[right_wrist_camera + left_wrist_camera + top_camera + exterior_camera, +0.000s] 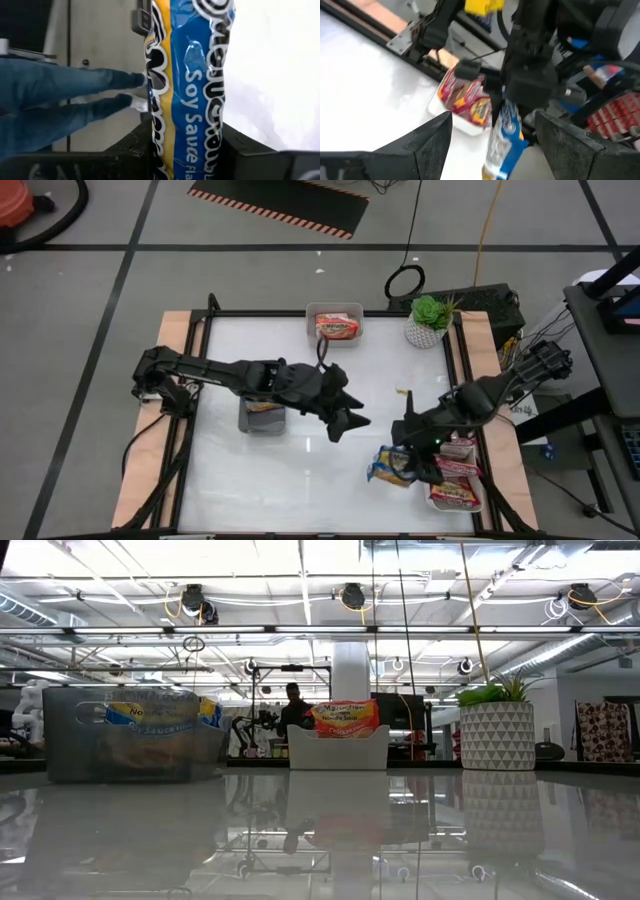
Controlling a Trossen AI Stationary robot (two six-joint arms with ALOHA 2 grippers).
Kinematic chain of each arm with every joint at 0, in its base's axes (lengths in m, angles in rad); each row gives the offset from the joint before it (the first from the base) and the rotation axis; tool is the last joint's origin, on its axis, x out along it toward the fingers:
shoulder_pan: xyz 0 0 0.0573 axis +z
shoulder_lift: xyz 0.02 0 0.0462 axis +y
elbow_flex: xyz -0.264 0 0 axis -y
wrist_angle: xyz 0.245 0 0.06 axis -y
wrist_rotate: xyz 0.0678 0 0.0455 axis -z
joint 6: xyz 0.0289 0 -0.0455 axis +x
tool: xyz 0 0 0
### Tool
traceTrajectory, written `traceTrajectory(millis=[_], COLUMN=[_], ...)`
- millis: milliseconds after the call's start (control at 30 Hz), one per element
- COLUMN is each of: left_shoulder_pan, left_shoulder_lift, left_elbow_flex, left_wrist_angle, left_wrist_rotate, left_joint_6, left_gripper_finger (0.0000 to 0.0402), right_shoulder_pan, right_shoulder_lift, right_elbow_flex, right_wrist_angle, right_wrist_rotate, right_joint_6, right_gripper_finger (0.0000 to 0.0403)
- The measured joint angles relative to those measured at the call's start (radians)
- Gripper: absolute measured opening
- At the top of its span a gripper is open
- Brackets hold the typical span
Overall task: Sort Maruchan noodles
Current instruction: Put the blue noodle pack into the black bin
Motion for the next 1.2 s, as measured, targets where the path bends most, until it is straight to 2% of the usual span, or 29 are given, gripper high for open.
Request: traceTrajectory(millis=[300,633,767,967,1200], left_shoulder_pan=[-0.02,-0.073,-0.091,-0.098,-0.091], left_shoulder_lift=[0.021,0.119,0.16,0.206,0.253], left_elbow_flex=[0.0,0.0,0.0,0.0,0.001], left_wrist_angle=[-0.05,0.047,0.155,0.194,0.251], left_wrist_rotate=[0.001,0.011,-0.015,-0.073,-0.081], left_joint_6=[0.067,0.167,0.183,0.184,0.186], left_gripper_finger=[0.0285,0.0289,0.032,0.0391,0.0393], right_shoulder_pan=[-0.016,-0.016,-0.017,-0.021,-0.021], right_shoulder_lift=[-0.002,-0.003,-0.003,-0.002,-0.002], right_elbow_flex=[0.0,-0.013,-0.028,-0.039,-0.039], right_wrist_angle=[-0.107,-0.146,-0.137,-0.138,-0.13], right_wrist_rotate=[-0.018,0.039,0.039,0.036,0.035], right_joint_6=[-0.014,-0.022,-0.033,-0.037,-0.095], right_gripper_finger=[0.0115,0.0115,0.0115,0.0115,0.0114])
